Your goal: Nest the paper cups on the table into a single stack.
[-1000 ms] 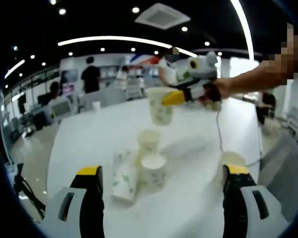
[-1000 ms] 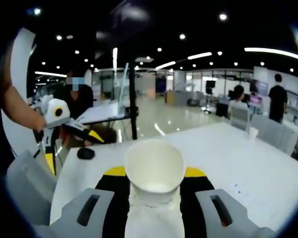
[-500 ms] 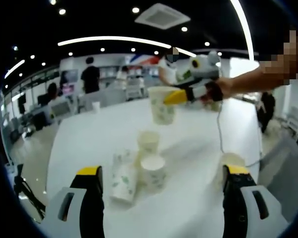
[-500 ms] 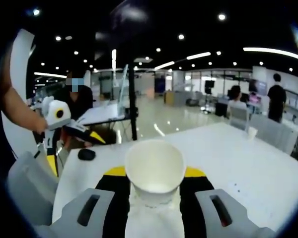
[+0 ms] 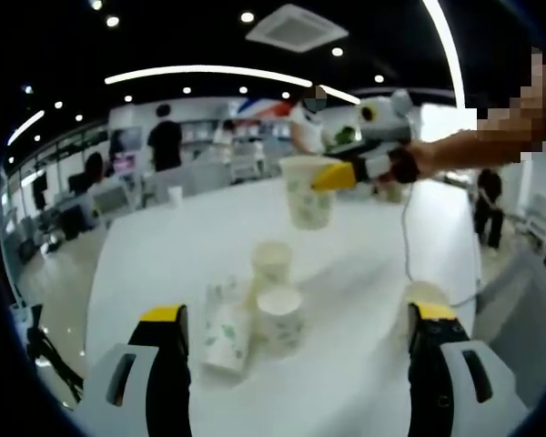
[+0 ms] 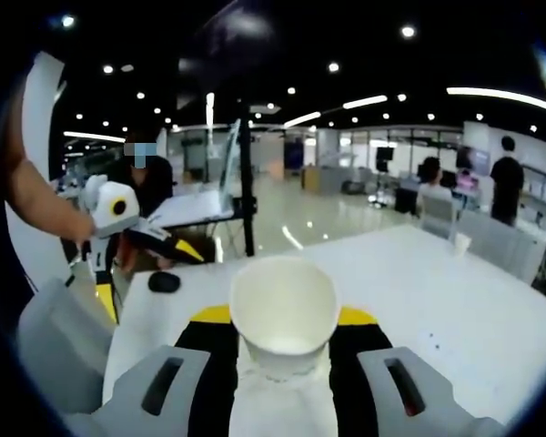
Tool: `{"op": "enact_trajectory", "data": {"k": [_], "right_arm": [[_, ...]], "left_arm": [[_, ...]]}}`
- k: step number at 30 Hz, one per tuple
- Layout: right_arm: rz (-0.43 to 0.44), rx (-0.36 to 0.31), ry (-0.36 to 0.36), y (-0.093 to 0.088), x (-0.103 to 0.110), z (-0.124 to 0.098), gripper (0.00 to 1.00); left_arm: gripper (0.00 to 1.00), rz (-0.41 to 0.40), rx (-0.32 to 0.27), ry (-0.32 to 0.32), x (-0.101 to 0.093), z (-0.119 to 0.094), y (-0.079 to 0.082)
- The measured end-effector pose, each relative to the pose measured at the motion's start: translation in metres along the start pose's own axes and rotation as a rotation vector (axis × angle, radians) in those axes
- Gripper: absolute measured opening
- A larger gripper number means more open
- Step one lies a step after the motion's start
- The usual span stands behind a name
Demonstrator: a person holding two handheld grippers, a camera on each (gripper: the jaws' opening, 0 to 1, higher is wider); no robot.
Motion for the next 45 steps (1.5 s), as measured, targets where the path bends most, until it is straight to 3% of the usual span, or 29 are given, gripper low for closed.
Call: {"op": "enact_trajectory", "data": {"k": [45], "right_arm": [[0.048, -0.015, -0.052, -0.002, 0.013, -0.050, 0.35]], "left_arm": [[0.98, -0.029, 0.007, -0.007, -0.004, 0.015, 0.000]]}}
Point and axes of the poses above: the point that each gripper's makers call its tool centre point, and the gripper's own axes: z roughly forward along the fingers, x roughly to its left, y roughly out of its top, the point moved 4 cm from there along -z, roughly backward along the fingers, and after that the axes turned 13 degrees about -y, right-handed, at the moved point
